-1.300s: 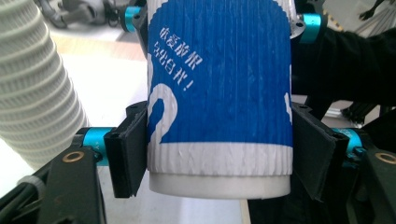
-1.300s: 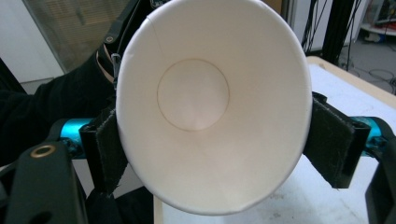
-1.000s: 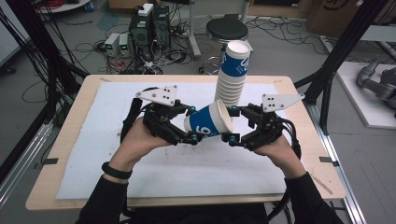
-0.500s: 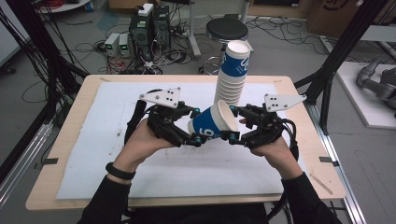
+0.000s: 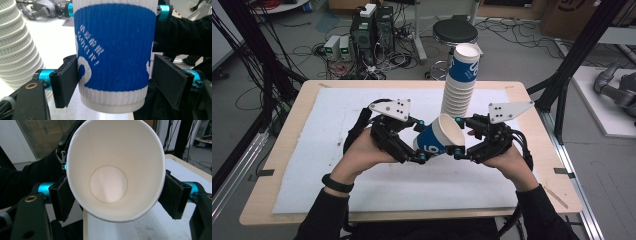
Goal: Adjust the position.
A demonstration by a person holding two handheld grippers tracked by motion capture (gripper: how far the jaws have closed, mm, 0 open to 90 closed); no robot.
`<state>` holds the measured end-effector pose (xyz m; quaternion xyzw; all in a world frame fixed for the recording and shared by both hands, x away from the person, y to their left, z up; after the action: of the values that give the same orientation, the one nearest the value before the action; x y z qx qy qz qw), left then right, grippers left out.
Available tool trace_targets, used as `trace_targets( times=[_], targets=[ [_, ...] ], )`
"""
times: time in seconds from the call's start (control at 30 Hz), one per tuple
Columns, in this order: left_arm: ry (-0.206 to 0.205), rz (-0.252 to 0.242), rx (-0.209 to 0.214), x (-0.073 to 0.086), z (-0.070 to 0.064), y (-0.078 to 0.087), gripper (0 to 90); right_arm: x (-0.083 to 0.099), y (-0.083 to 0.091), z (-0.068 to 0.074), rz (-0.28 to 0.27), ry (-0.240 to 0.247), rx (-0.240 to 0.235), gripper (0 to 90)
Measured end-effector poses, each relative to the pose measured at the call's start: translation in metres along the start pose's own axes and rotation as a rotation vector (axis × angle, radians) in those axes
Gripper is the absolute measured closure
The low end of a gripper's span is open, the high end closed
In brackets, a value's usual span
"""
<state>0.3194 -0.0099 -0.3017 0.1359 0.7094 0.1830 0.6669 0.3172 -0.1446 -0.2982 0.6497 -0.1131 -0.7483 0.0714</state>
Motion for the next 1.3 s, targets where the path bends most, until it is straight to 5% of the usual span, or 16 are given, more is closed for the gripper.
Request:
trace_targets(
  times=[0.43,1.0,1.3],
  targets=[
    [-0.006,0.088,0.016,0.010,-0.001,-0.013,28.0,0.006,-0.008,0.003,0.083,0.017,0.005,23.3],
    [-0.007,-0.097,-0.004,-0.006,0.005,0.001,28.5,-0.007,0.002,0.001,-0.054,-0.016,0.021,19.6],
    [-0.022,-0.124,-0.013,-0.008,0.005,-0.003,28.4,-0.010,0.000,0.000,-0.108,-0.046,0.010,19.6]
  ],
)
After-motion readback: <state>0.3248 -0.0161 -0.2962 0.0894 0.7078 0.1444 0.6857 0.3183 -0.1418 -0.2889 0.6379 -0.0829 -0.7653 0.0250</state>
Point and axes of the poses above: each handheld gripper's, and its own axes: y roughly backward along the jaws, x roughly out of its underside, z roughly to its left, the point moved 8 cm from there along -y, roughly forward along the jaws, and after that the axes turned 4 degrees about -x, right-handed, at the moved point
